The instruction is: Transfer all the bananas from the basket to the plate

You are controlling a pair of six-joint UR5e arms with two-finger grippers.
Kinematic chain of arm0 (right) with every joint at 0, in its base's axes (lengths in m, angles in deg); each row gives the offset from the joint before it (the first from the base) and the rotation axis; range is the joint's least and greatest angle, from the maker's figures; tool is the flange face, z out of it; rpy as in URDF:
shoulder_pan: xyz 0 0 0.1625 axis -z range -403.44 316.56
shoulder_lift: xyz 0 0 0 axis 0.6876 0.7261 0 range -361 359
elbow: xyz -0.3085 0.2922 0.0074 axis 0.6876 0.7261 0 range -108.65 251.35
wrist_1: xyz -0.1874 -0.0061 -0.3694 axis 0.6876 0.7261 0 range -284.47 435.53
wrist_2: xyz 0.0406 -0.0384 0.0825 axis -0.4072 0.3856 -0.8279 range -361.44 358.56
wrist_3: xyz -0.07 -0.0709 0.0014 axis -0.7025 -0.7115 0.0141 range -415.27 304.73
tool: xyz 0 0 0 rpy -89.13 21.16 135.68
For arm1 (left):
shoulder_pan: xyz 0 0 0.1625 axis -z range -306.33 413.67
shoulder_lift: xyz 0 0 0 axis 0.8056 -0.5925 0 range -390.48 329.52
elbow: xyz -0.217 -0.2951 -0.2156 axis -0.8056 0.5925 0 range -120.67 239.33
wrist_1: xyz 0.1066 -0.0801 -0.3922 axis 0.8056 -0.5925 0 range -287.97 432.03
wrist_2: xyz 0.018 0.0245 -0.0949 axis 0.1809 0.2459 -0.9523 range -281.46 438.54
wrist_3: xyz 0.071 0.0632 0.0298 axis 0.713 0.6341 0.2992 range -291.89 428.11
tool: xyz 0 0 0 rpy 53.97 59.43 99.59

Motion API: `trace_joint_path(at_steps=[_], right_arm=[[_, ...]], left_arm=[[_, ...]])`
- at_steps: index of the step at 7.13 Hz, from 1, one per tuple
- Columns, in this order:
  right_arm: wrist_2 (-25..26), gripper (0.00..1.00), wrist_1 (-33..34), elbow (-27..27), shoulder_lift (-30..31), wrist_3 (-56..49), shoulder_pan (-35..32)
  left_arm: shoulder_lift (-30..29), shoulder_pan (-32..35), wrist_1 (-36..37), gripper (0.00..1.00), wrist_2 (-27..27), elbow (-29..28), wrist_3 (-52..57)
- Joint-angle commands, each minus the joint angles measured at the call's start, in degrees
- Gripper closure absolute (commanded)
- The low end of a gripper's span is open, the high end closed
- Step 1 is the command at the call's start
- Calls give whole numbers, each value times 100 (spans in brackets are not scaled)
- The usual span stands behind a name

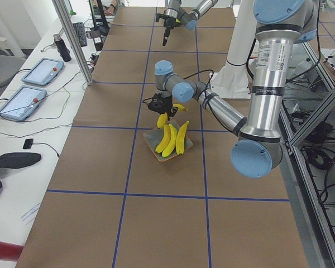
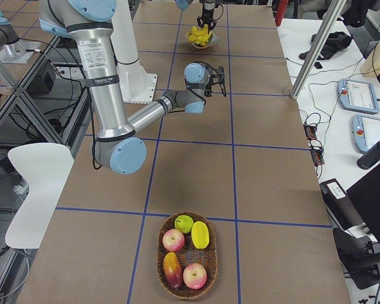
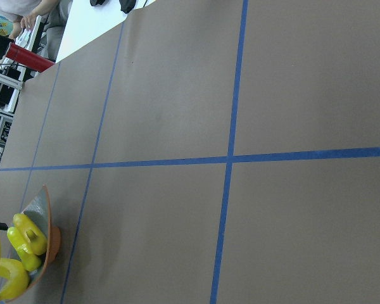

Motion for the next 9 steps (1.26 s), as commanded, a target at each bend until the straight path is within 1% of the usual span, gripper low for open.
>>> trace_joint_path(at_steps=[1, 4, 6, 7, 8, 9], right_arm=[[16, 0, 3, -10, -11, -1, 1], [7, 0, 3, -19, -2, -1, -8], [7, 0, 3, -1, 226, -10, -113], [16, 0, 3, -1, 227, -10, -149], [16, 0, 3, -10, 244, -10, -158], [16, 0, 3, -19, 244, -10, -166]], left_arm=[[-4, 121, 48, 100, -24, -160, -64], [-73, 113, 40, 100, -42, -388, -257], [-144, 104, -4, 100, -51, -511, -292], [-136, 104, -22, 100, -51, -521, -275], [-135, 113, -22, 91, -51, -547, -249], [-57, 113, -65, 1, -51, -556, -127]])
